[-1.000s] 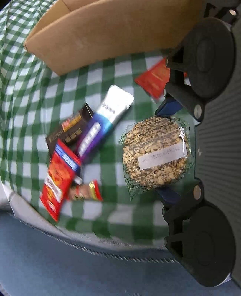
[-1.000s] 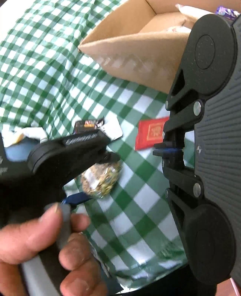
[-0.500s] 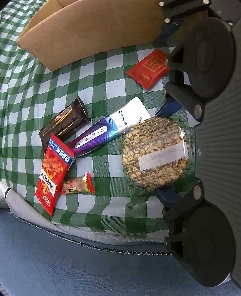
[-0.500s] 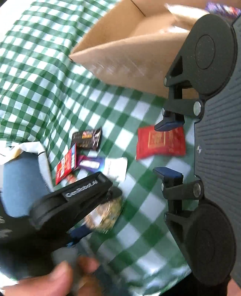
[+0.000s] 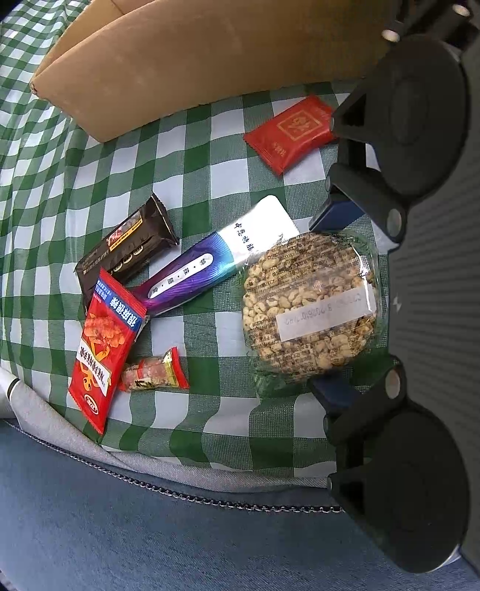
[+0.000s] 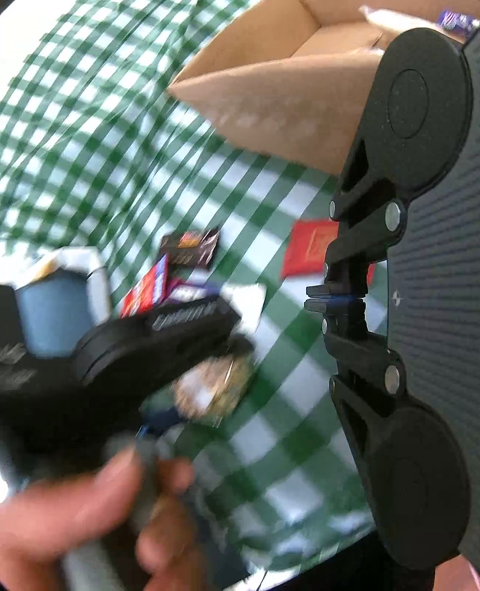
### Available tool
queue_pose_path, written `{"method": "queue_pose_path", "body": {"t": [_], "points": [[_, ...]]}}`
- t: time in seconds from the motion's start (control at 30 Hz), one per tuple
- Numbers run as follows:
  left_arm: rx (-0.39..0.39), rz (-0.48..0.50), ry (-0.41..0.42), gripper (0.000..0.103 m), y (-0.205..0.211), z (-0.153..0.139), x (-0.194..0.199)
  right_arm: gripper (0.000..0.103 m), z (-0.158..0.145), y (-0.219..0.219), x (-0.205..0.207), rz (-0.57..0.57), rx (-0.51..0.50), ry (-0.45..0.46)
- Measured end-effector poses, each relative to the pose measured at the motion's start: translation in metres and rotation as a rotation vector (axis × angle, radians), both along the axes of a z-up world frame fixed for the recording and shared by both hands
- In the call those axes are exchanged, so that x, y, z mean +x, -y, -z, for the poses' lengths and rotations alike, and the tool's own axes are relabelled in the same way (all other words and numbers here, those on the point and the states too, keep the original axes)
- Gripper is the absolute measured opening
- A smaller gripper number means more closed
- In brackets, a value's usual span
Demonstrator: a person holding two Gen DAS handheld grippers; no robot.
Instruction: Organize snacks
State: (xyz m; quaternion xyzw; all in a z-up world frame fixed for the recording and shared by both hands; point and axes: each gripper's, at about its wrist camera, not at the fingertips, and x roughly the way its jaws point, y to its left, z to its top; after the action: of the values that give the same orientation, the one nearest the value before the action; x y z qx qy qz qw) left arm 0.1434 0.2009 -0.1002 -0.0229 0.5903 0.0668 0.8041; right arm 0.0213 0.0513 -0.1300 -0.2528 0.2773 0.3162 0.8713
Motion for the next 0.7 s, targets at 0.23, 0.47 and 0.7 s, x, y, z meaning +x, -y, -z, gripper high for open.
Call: {"method": "queue_pose_path", "body": {"t": [0.23, 0.47, 0.7], "points": [[0.008, 0.006, -0.005, 0.086, 0.002, 0.001, 0.0, 0.042, 0.005, -0.002, 0.004, 0.068, -0.072, 0.054], [0.014, 0.01, -0.01, 0.086, 0.002, 0.003, 0.001, 0.029, 0.027, -0.011, 0.023, 0.129, -0.192, 0.045], [0.011, 0.01, -0.004, 0.086, 0.002, 0.002, 0.0, 0.001, 0.02, -0.004, 0.029, 0.112, -0.128, 0.017]]}}
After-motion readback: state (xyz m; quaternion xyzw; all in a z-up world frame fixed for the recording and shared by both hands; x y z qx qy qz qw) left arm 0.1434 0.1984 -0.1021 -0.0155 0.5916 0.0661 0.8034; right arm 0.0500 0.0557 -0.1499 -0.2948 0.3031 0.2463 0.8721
